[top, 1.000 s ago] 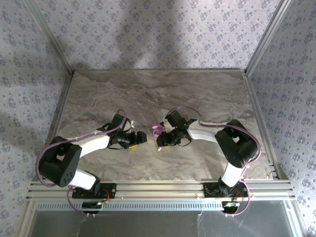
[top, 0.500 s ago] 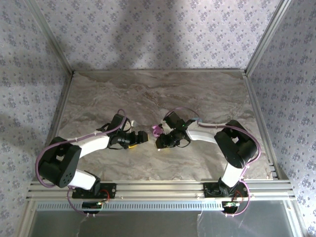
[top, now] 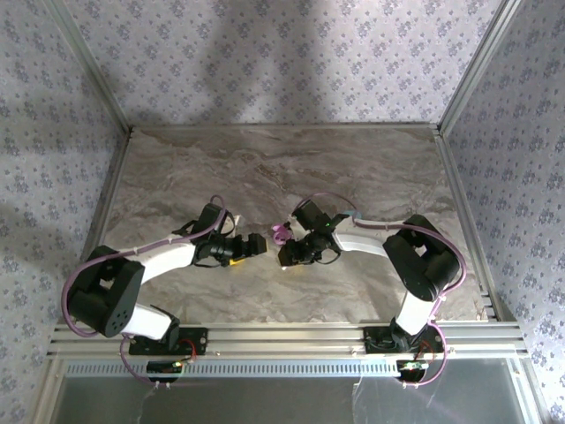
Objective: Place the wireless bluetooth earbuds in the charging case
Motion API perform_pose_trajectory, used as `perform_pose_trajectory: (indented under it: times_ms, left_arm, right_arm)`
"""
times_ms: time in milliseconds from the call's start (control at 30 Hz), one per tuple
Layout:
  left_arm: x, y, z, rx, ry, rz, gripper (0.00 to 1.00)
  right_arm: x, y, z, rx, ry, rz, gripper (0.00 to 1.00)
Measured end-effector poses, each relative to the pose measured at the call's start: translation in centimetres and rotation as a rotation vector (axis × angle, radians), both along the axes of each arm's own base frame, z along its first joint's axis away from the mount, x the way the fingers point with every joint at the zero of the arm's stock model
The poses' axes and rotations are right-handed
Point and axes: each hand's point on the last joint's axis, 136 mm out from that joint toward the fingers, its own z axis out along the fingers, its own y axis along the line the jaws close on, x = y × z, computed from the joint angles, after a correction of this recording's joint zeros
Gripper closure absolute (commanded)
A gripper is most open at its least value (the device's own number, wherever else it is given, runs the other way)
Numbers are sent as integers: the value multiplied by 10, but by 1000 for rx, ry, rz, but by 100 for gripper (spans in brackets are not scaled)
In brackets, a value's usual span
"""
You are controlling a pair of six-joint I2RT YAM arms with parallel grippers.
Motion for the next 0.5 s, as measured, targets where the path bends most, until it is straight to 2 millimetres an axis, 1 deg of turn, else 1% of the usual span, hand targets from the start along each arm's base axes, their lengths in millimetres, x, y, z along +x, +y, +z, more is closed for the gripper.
perform_pose_trajectory:
  times_ms: [233,500]
  left_arm:
    - [-1,0,1,-6,-14,2,0]
    - [1,2,1,2,-21,11,0]
  right_arm:
    - [3,-2,0,-3,0,-13,66]
    - [5,0,-3,-7,5,-12,68]
